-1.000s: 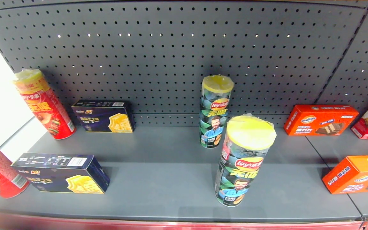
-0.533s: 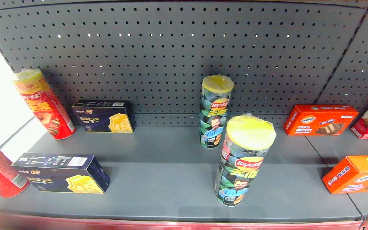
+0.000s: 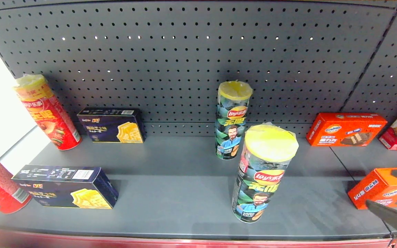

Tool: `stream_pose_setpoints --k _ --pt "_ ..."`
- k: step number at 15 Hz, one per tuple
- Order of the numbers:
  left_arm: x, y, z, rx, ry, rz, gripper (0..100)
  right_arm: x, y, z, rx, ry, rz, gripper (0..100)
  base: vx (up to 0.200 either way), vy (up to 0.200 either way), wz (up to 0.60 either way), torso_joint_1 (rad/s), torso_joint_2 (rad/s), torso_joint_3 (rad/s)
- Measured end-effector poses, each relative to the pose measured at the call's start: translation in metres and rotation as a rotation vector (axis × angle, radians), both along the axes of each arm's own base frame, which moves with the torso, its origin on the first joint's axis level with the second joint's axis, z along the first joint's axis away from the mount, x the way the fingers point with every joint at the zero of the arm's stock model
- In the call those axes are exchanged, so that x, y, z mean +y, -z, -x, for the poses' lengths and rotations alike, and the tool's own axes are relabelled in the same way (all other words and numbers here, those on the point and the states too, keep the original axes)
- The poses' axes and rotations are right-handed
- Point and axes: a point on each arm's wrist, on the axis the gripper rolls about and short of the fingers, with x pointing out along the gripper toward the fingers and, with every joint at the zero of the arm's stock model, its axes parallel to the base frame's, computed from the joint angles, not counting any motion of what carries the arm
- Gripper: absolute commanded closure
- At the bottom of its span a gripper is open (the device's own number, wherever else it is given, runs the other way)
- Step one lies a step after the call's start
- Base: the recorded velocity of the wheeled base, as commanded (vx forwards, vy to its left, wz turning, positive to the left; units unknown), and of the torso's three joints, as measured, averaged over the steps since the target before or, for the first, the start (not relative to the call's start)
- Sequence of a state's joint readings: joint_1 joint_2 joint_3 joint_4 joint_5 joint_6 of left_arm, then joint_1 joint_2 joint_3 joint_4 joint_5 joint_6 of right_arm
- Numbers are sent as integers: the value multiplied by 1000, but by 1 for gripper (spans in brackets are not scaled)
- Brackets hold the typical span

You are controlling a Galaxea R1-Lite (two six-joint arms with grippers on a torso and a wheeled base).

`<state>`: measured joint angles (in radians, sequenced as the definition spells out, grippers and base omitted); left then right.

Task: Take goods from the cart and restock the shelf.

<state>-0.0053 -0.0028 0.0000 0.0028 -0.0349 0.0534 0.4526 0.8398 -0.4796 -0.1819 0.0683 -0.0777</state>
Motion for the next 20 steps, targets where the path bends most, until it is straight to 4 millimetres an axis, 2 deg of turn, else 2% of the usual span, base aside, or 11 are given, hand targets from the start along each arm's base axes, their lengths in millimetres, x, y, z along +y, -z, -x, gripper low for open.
stream_pose_setpoints --k 2,4,9,20 --pt "0 0 0 -1 1 -4 0 15 5 -19 56 -53 71 0 0 0 0 0 0 0" --pt "-2 0 0 -1 83 -3 0 26 12 -32 100 -83 127 0 0 0 0 0 0 0" --pt "-2 0 0 1 99 1 0 47 20 -58 159 -118 170 0 0 0 0 0 0 0" --pt "-2 0 0 1 100 1 0 72 18 -85 181 -93 213 0 0 0 0 0 0 0"
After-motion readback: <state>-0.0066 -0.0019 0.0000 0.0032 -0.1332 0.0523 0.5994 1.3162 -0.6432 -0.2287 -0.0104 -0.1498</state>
